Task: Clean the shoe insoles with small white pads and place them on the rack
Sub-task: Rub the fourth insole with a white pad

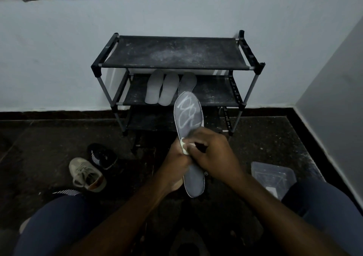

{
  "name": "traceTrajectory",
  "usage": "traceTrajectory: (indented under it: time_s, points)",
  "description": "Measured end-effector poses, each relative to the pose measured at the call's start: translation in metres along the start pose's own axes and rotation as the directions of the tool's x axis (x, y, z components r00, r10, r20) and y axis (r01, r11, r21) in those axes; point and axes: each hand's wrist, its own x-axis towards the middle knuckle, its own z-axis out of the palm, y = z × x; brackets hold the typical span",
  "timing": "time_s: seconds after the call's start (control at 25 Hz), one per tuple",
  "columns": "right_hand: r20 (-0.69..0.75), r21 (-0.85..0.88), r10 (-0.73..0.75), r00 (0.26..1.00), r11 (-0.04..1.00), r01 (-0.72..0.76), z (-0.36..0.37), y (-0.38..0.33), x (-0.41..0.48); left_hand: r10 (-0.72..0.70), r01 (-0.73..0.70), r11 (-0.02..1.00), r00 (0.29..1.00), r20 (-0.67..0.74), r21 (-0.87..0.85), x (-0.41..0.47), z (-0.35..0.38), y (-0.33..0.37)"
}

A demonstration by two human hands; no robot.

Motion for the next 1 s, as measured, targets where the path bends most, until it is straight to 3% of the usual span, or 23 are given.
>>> traceTrajectory:
  time_s: [0.2, 0.4, 0.56, 0.72, 0.92, 1.0]
  points:
    - [-0.151, -0.012, 0.069, 0.986, 0.997, -0.071, -0.005, 0.004, 0.008, -0.074, 0.074, 0.997, 0.997, 0.01, 0.037, 0.0, 0.0, 0.001]
    - [-0.017, 0.031, 0.019, 1.0, 0.999, -0.019, 0.0, -0.004, 0.001, 0.024, -0.019, 0.995, 0.999, -0.045, 0.094, -0.003, 0.006, 0.002]
    - [-0.144, -0.042, 0.05, 0.988, 0.998, -0.057, -0.005, 0.001, 0.008, -0.05, 0.048, 0.991, 0.999, 0.01, 0.129, -0.003, 0.006, 0.002]
    - [0.015, -0.021, 0.012, 1.0, 1.0, -0.012, 0.0, -0.006, 0.002, 0.009, 0.002, 0.985, 0.998, -0.063, 0.17, -0.002, 0.005, 0.0]
    - [-0.116, 0.028, 0.078, 0.99, 0.997, -0.075, -0.007, 0.0, 0.012, -0.032, 0.033, 0.992, 0.999, -0.01, 0.123, -0.001, 0.0, 0.008]
    - [-0.064, 0.014, 0.036, 0.997, 0.999, -0.036, -0.002, -0.007, 0.009, -0.002, 0.004, 0.992, 1.0, -0.022, 0.123, -0.001, 0.001, 0.006]
